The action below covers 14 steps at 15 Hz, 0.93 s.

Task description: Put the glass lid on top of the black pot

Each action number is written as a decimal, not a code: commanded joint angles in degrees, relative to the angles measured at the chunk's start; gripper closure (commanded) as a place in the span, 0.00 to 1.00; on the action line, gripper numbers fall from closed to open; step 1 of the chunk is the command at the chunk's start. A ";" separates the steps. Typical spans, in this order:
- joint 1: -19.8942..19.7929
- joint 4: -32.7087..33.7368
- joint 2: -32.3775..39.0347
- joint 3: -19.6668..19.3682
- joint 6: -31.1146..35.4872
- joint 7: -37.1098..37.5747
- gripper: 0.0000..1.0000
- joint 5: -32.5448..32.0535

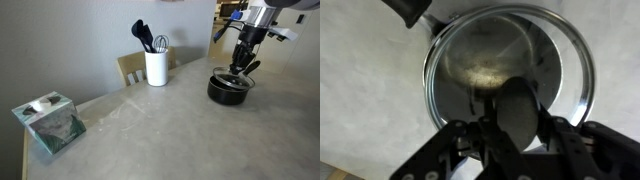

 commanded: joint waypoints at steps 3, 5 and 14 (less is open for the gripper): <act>-1.05 0.43 0.93 0.65 2.13 -4.92 0.85 1.82; -0.89 0.57 1.26 0.39 1.77 -4.91 0.85 1.00; -0.55 0.35 2.83 -0.06 1.88 -3.95 0.85 -2.13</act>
